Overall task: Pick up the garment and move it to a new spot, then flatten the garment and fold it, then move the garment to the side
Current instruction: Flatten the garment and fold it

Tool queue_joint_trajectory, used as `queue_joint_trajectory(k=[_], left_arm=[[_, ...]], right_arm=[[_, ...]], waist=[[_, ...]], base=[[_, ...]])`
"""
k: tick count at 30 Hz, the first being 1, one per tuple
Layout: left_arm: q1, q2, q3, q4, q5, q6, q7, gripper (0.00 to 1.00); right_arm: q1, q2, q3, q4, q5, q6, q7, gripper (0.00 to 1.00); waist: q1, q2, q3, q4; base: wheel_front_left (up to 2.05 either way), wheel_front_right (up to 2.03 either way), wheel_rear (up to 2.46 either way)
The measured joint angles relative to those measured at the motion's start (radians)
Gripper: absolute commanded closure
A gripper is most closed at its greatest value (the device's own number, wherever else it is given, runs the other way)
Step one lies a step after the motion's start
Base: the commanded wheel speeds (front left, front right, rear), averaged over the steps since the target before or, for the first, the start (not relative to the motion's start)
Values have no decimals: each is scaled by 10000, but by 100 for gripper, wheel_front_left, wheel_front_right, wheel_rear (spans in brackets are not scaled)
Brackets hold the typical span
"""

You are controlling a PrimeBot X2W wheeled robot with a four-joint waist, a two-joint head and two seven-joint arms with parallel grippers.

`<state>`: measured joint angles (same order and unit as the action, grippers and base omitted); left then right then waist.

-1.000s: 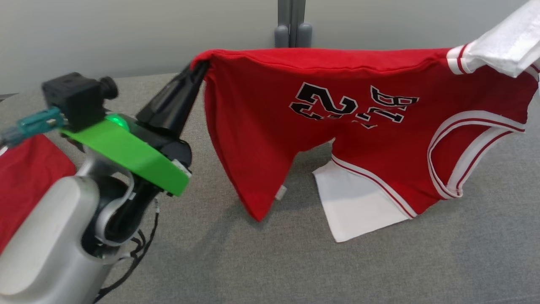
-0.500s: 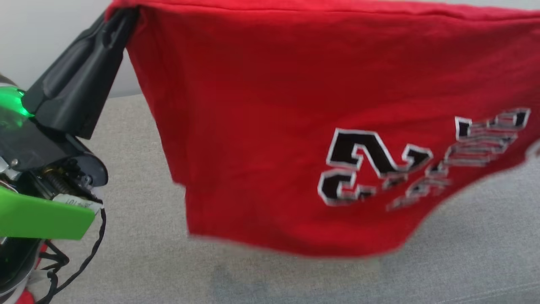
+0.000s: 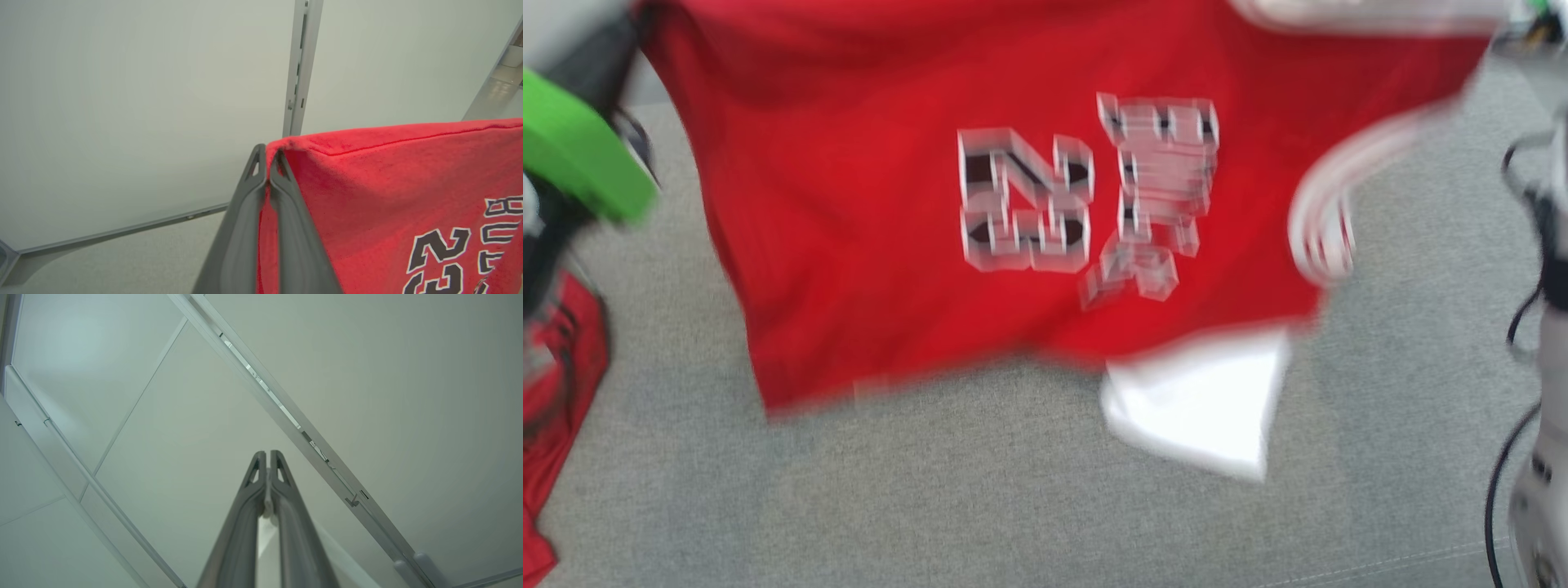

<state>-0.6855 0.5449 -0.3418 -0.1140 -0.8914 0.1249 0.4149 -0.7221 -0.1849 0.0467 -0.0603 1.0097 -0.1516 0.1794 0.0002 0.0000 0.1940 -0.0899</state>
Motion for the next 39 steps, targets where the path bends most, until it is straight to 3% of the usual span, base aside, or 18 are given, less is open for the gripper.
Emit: queue_joint_trajectory(k=[2,6,8,10,14,19,21,25,28,34,39], left_arm=[[-1253,-161,140,153,1162,-2,-662,100],[-2962,-826,-163,-531,2019,-6,-1672,100],[-2909,-784,-706,-422,2424,-395,-2092,100],[-2211,-832,-1127,226,2497,-602,-2477,100],[348,-959,-2259,1837,2895,-1072,-3421,100],[2277,-1014,-2846,3162,3252,-1174,-4642,100],[2575,-1108,-2771,3737,3363,-1139,-5062,100],[3043,-1218,-2502,4915,3289,-936,-5664,100],[3080,-1526,-2359,5350,3152,-924,-6169,100],[3077,-1954,-2245,5852,2913,-955,-6546,100],[3428,-2144,-3300,6247,3430,-1394,-6518,100]], right_arm=[[-1307,238,-290,109,-422,19,-422,100],[-3317,330,-305,-240,-909,176,-957,100],[-3369,236,31,-44,-1122,196,-1103,100],[-2722,217,362,525,-1340,267,-1185,100],[288,165,537,2249,-1469,364,-1237,100],[3248,136,437,3547,-1555,366,-1536,100],[3691,194,387,3766,-1480,435,-1710,100],[4070,644,416,4006,-1003,934,-1937,100],[4199,608,305,4069,-863,1250,-2080,100],[4260,-29,583,4067,-1139,1802,-2096,100],[5104,-882,1143,3946,-1837,2220,-1893,100]], waist=[[0,0,263,65],[-1,1,810,208],[-1,0,1071,260],[0,0,1278,297],[1,0,1398,313],[-3,0,1275,145],[-3,1,1272,54],[-2,0,1253,-130],[-3,1,1133,-197],[-3,0,837,-236],[-3,1,402,-184]], base=[[0,0,0],[0,0,0],[0,0,0],[0,0,0],[0,0,0],[0,0,0],[0,0,0],[0,0,0],[0,0,0],[0,0,0],[0,0,0]])
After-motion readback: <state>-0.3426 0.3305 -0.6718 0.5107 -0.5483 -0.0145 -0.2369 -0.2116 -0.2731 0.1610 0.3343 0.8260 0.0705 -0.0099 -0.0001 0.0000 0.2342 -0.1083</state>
